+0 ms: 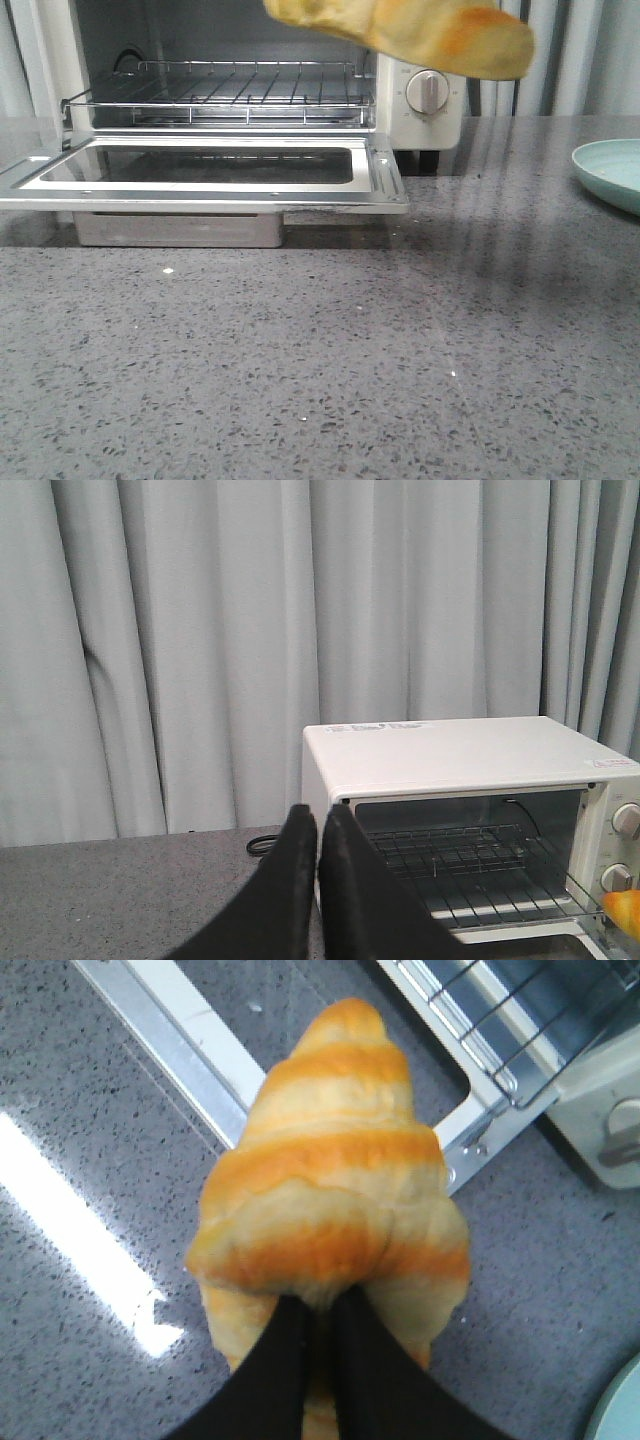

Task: Put bread in oven
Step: 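Grasp the croissant with the right gripper and lift it, then carry the croissant with the right gripper into the open oven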

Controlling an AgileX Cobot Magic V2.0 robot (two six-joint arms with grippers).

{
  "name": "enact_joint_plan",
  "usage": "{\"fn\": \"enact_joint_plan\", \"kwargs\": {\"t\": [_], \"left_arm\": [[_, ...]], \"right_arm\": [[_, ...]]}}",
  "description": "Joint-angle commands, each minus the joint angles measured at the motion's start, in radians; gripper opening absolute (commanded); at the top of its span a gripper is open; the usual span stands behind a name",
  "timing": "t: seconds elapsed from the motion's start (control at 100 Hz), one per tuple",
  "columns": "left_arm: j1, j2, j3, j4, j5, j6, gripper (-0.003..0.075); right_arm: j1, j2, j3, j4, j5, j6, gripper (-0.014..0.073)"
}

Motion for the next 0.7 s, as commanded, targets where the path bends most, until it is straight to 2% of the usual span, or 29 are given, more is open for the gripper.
{"fn": "enact_joint_plan", "kwargs": {"t": [0.0,0.35,0.48,0.69], "left_arm": [[0.001,0.015,-0.025,0.0,-0.063,0.0,-0.0021],[0.001,0.015,-0.025,0.0,-0.055,0.0,-0.0022],[0.001,0.015,-0.025,-0.007,-0.05,0.0,-0.0022],[0.001,0.015,-0.025,-0.009,-0.031,0.0,-0.0021]], "right_arm": [[0.019,-0.017,-0.036,-0.088,-0.083,-0.005,-0.0067],[0.046,0.04,-0.037,-0.268,-0.281,-0.005,-0.0067],[0.046,0.079,-0.037,-0.324,-0.302,-0.005,-0.0067],[0.046,0.132,-0.075,-0.328,-0.308,-0.003,-0.0067]]}}
